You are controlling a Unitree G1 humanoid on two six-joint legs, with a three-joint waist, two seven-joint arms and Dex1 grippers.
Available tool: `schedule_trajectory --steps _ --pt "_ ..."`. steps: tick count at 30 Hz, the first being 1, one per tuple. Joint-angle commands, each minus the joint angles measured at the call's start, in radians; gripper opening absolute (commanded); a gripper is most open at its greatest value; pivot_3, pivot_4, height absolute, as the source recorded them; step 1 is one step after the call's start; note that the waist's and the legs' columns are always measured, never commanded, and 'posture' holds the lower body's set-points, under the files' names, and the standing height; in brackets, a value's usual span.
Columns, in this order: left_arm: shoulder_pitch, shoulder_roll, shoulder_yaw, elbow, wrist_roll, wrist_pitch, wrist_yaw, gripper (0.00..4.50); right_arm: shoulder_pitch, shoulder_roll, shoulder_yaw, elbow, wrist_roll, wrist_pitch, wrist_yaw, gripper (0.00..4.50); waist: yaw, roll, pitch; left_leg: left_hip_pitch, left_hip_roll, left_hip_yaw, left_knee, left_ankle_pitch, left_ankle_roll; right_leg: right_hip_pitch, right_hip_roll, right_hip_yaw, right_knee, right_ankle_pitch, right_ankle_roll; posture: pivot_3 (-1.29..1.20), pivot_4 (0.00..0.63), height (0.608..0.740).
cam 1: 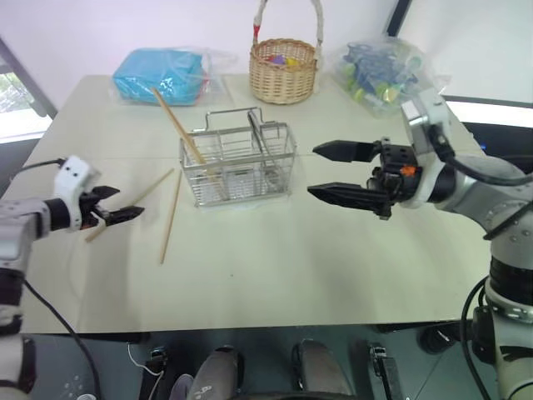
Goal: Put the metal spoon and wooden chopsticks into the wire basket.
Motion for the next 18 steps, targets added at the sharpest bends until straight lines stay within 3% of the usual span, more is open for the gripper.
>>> schedule_trajectory --steps 1,4,12,15,18 --pt "-0.095 -0.008 -0.025 0.159 0.079 -0.078 -0.017 4.5 0.008 -0.021 -0.047 -0.038 0.041 0.006 -0.035 4.46 -0.004 0.0 0.0 -0.001 0.0 0.0 0.001 0.0 0.0 -0.001 0.0 -0.002 0.0 0.0 0.0 0.0 0.15 0.74" --pt "-0.166 -0.034 -0.052 0.28 0.133 -0.121 -0.021 4.5 0.03 -0.029 -0.055 -0.054 0.057 0.011 -0.058 4.46 -0.005 -0.001 0.0 -0.002 0.001 -0.001 0.008 0.0 0.0 -0.001 -0.002 -0.012 0.0 0.0 0.0 0.0 0.15 0.74" --pt "-0.25 -0.091 -0.081 0.446 0.217 -0.177 -0.066 4.5 0.086 -0.064 -0.062 -0.08 0.084 0.007 -0.065 4.46 0.002 -0.001 -0.001 -0.001 -0.001 -0.002 0.009 -0.001 0.001 0.002 -0.005 -0.015 0.001 0.0 0.0 0.0 0.15 0.74" --pt "-0.259 -0.101 -0.084 0.461 0.231 -0.187 -0.095 3.63 0.103 -0.083 -0.053 -0.084 0.082 0.003 -0.051 4.5 0.004 -0.001 -0.001 -0.001 -0.001 -0.002 0.009 -0.001 0.002 0.003 -0.005 -0.015 0.001 0.0 0.001 0.0 0.15 0.74" --pt "-0.276 -0.109 -0.076 0.474 0.24 -0.184 -0.091 2.09 0.115 -0.098 -0.049 -0.088 0.09 0.004 -0.034 4.5 0.005 -0.001 -0.002 -0.001 -0.001 -0.002 0.009 -0.002 0.003 0.003 -0.005 -0.016 0.001 0.0 0.001 0.0 0.15 0.74"
